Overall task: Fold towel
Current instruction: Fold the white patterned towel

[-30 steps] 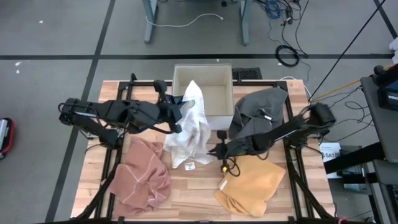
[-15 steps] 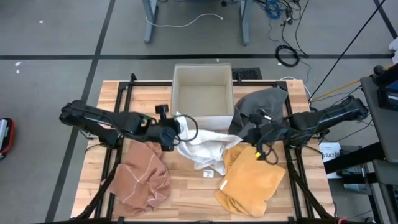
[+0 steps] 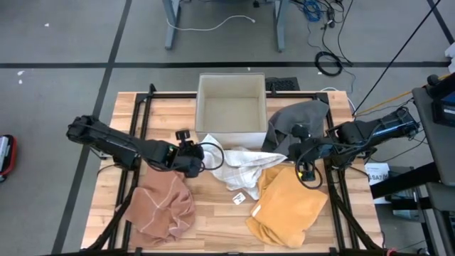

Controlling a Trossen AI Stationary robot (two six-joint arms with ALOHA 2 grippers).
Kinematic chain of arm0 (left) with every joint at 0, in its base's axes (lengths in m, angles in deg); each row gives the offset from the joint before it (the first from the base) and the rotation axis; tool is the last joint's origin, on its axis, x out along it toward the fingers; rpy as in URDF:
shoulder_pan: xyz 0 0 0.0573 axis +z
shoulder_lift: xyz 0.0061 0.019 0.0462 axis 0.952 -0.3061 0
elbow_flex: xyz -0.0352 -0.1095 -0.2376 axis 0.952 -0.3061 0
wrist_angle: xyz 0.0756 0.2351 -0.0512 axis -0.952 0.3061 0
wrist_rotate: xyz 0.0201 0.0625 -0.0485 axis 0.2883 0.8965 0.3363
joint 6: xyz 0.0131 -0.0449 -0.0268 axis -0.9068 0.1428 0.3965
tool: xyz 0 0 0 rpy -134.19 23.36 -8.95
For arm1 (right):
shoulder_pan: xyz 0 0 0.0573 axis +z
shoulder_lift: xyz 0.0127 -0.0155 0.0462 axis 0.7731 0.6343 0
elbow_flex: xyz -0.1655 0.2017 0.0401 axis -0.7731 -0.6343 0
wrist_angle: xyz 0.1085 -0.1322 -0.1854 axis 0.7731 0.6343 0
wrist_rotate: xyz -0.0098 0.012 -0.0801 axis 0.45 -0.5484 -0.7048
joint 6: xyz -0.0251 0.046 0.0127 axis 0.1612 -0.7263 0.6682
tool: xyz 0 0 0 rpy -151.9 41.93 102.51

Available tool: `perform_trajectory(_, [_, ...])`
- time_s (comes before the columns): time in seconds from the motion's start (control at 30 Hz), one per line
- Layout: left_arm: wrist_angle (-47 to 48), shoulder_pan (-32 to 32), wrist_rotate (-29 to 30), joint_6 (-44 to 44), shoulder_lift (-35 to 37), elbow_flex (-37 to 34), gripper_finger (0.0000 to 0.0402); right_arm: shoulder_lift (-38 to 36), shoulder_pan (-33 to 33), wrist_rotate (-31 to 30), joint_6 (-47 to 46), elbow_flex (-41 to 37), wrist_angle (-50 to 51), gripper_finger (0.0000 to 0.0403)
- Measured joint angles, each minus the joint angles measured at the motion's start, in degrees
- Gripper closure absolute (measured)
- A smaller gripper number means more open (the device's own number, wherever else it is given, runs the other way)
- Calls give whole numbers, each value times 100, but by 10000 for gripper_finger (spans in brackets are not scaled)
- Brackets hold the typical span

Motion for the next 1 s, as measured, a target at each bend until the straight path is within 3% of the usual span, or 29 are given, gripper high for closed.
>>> perform_trajectory(0.2, [705, -46, -185, 418, 348, 0, 268, 102, 0, 2, 0, 18, 63, 403])
perform_trajectory(0.33, [459, -143, -310, 565, 598, 2, 268, 147, 0, 2, -7, 18, 75, 403])
perform_trajectory(0.5, [-92, -210, -179, -247, 630, 3, 268, 187, 0, 5, 0, 19, 58, 403])
perform_trajectory(0.7, [-797, -317, -1142, -1444, -123, -294, 268, 196, 0, 168, -38, 20, -23, 403])
perform_trajectory(0.87, [-1607, -678, -352, -1697, -995, -599, 268, 196, 0, 177, -52, 20, -81, 403])
perform_trajectory(1.0, [-1903, -934, -198, -1442, -1554, -599, 268, 198, 0, 177, -55, 20, -92, 403])
